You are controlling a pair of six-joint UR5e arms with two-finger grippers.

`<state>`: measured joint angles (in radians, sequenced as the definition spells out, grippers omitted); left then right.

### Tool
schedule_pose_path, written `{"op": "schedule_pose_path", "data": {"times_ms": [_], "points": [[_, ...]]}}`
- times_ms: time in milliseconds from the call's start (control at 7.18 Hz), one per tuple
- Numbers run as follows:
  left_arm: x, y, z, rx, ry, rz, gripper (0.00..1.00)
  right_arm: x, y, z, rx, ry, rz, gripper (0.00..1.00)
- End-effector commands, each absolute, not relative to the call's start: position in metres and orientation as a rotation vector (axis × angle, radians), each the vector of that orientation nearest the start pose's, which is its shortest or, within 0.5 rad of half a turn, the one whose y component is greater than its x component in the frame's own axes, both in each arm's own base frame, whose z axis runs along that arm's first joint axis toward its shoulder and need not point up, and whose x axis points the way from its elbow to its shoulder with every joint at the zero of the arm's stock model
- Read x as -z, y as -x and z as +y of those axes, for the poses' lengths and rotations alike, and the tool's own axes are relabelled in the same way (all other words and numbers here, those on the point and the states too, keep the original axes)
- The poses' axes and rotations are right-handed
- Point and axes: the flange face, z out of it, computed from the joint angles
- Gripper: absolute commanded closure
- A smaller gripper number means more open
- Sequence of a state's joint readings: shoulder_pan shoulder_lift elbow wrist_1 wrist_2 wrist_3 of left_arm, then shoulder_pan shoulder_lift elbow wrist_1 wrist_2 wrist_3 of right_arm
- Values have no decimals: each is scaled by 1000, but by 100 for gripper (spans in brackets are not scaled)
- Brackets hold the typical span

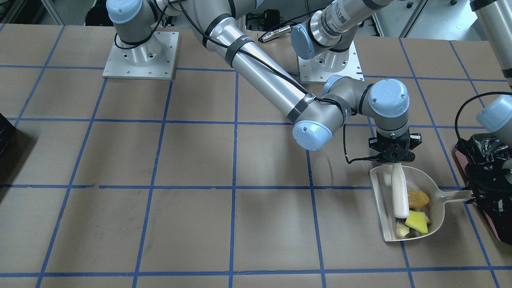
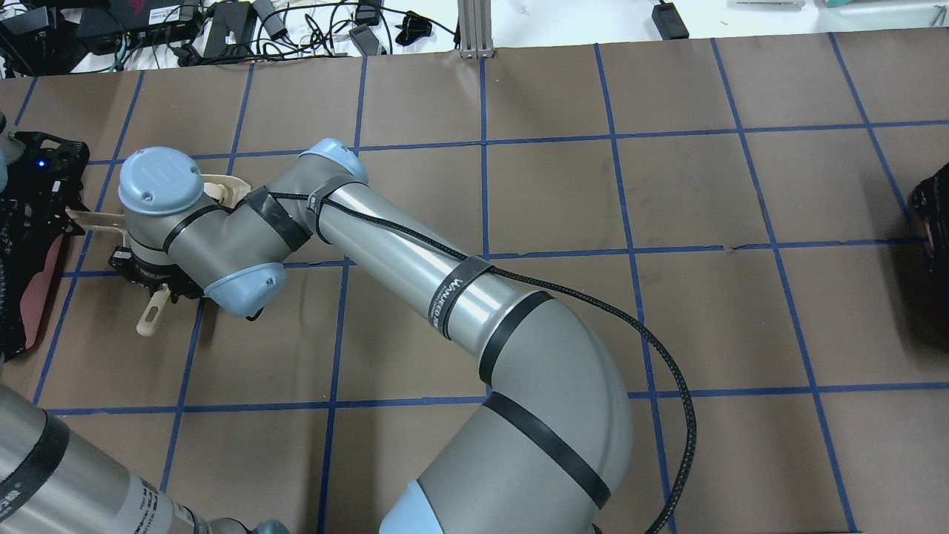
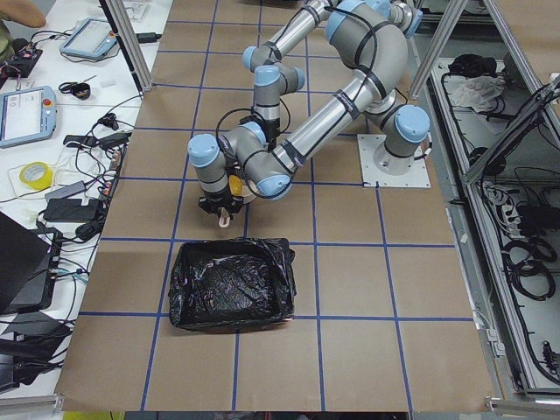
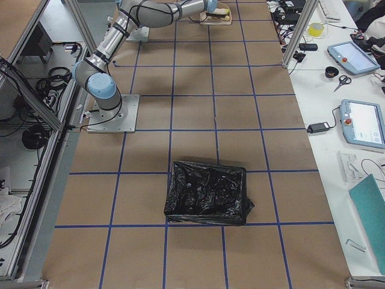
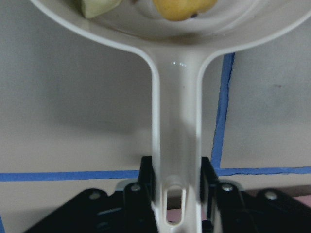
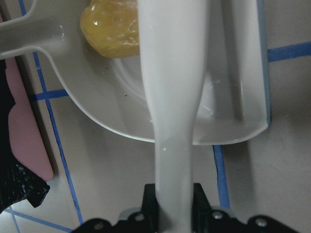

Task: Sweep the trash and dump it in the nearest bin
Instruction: 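Sweep the remaining sponge and peel into the dustpan with right gripper's brush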

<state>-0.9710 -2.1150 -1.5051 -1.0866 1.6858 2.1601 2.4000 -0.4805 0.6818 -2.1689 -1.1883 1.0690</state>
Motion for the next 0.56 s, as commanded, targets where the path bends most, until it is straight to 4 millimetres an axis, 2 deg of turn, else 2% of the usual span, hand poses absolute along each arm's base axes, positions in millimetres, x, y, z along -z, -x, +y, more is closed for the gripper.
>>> {"op": "schedule_pose_path", "data": {"times_ms": [0, 139, 279, 418], "points": [[-253, -277, -620, -169, -2180, 2205, 100, -259, -775, -470, -106, -222, 2539, 100], [-256, -277, -619, -167, -2176, 2202, 100, -273, -769, -466, -102, -204, 2567, 100], [-255, -277, -619, -167, -2177, 2203, 100, -305, -753, -455, -152, -145, 2644, 100], [-256, -277, -619, -165, -2178, 2204, 100, -317, -737, -450, -157, -147, 2702, 100]]}}
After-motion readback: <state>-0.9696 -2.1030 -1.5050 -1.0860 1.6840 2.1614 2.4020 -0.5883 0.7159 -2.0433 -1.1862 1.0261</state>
